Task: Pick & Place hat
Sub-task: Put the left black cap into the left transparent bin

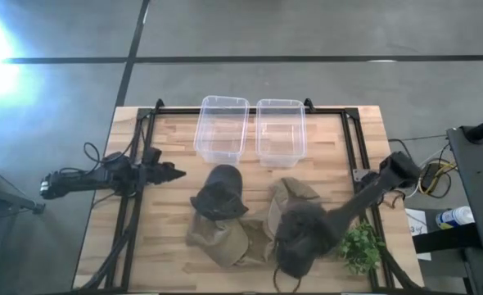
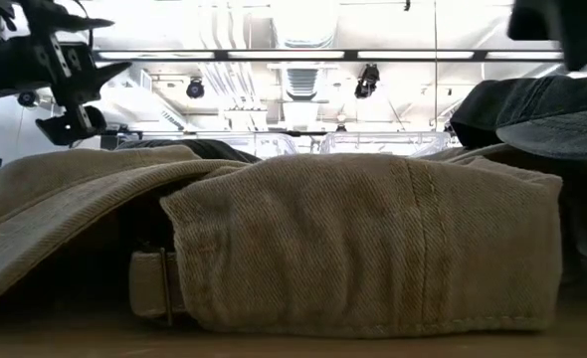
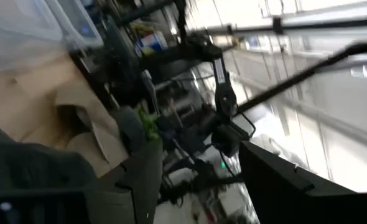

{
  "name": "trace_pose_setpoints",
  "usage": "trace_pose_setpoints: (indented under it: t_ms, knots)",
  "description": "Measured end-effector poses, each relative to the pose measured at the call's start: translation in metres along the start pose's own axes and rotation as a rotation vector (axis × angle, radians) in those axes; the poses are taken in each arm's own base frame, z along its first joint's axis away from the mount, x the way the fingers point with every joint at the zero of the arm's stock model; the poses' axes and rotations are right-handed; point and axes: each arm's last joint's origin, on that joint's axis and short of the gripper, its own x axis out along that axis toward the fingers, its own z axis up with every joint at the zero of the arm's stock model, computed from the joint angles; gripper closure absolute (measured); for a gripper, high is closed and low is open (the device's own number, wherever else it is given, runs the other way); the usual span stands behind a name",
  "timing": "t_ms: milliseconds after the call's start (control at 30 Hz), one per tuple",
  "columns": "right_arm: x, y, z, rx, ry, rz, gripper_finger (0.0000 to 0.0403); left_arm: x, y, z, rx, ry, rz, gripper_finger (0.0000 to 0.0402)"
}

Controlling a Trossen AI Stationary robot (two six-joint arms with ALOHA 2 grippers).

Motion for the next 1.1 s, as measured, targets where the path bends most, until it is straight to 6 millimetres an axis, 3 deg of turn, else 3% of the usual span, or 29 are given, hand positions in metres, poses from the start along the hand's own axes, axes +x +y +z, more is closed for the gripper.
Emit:
trace_pose_setpoints:
  t_ms: [200,400,667,900,1100]
  knots:
    - [0.024,0.03,-0.011,-0.073,0.121,-0.063,0.0186,0.003,0.009,-0.004,0.054,0.044,0.079,0.0195]
    - [0.009,0.035,-0.003,-0.152,0.13,-0.194,0.0186,0.007,0.011,-0.005,-0.022,0.094,0.133,0.0195]
    - [-0.023,-0.001,0.039,-0.067,0.008,-0.183,0.0186,0.023,-0.021,0.003,0.079,0.276,0.196,0.0195]
    - [-0.016,-0.021,0.084,-0.074,-0.135,-0.064,0.0186,0.047,-0.04,-0.004,0.389,0.588,0.397,0.0195]
    - [-0.011,-0.054,0.124,-0.04,-0.207,-0.066,0.0186,0.07,-0.033,-0.022,0.576,0.712,0.558,0.0195]
